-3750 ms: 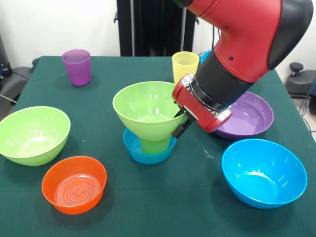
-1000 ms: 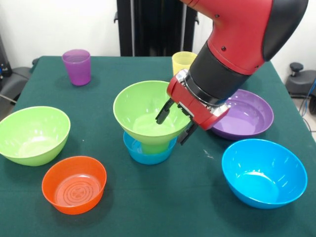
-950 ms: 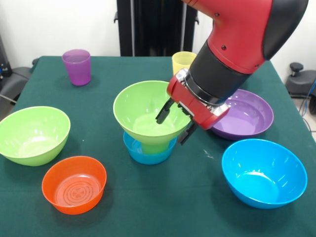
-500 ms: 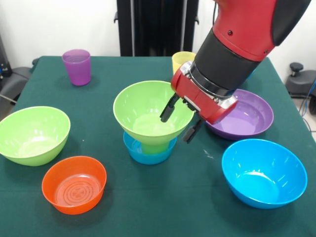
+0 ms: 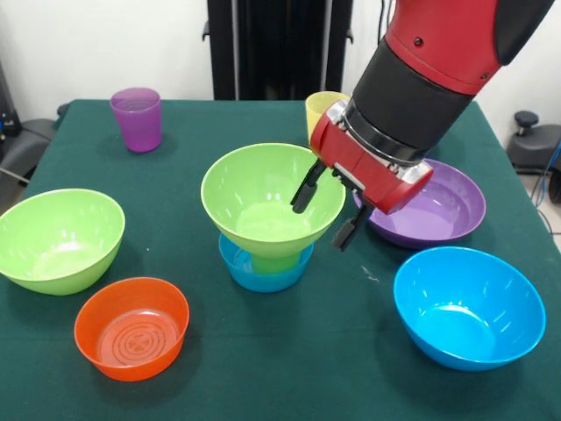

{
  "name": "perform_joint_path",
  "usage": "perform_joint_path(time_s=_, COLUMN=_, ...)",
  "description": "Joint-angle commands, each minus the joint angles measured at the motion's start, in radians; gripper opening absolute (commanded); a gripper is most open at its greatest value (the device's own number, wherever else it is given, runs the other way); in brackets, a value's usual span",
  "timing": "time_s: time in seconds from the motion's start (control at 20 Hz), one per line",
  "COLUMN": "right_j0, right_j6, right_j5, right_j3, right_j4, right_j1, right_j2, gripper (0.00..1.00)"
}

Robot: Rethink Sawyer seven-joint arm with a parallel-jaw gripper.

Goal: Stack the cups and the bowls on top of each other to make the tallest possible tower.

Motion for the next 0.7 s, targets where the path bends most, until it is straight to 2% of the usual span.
perform_joint_path(time_s=0.05, right_j0=-0.004, right_j6=0.015, right_j5=0.005, right_j3=0.054, right_j4=0.012, right_j1=-0.044, right_j2=0.169, gripper=1.0)
perform_joint_path(time_s=0.3, right_j0=-0.008, right_j6=-0.062, right_j5=-0.005, right_j3=0.113, right_j4=0.014, right_j1=-0.142, right_j2=0.217, gripper=1.0)
perform_joint_path(time_s=0.7, right_j0=-0.013, right_j6=-0.153, right_j5=0.047, right_j3=0.188, right_j4=-0.007, right_j1=-0.325, right_j2=0.257, gripper=1.0)
